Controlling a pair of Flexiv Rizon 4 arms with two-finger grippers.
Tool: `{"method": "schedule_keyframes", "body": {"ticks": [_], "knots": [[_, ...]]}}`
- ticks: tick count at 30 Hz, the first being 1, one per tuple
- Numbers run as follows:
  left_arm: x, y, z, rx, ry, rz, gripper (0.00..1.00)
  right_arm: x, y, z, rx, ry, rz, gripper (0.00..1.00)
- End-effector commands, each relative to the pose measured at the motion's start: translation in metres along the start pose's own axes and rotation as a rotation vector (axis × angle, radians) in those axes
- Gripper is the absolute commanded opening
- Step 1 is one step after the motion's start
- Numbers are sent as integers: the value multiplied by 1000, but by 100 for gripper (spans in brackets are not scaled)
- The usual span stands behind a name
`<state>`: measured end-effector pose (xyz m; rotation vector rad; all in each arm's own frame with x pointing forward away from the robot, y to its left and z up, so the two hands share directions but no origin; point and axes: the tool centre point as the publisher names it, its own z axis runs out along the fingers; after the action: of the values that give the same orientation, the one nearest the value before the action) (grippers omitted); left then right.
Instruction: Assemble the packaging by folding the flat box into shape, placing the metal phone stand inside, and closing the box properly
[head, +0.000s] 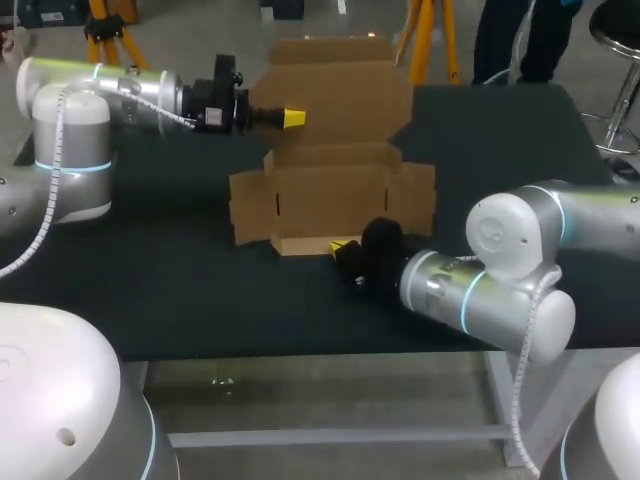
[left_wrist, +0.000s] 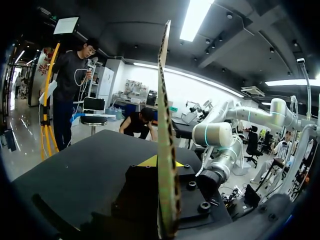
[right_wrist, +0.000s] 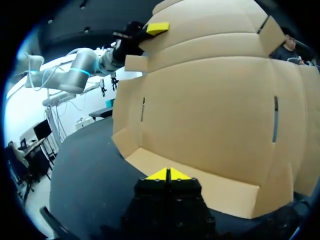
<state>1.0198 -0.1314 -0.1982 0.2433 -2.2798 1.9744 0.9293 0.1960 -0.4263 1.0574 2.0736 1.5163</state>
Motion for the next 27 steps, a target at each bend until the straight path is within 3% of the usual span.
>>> {"method": "schedule_keyframes", "body": {"ticks": [1, 11, 27], "knots": [[-1, 2, 0, 1, 9, 1, 0, 1, -4, 7, 5, -68, 1, 0], [3, 5, -1, -5, 17, 5, 0, 0, -5, 7, 5, -77, 10, 0], [32, 16, 4, -27, 24, 22, 0, 0, -5, 7, 5, -77, 10, 0]]}}
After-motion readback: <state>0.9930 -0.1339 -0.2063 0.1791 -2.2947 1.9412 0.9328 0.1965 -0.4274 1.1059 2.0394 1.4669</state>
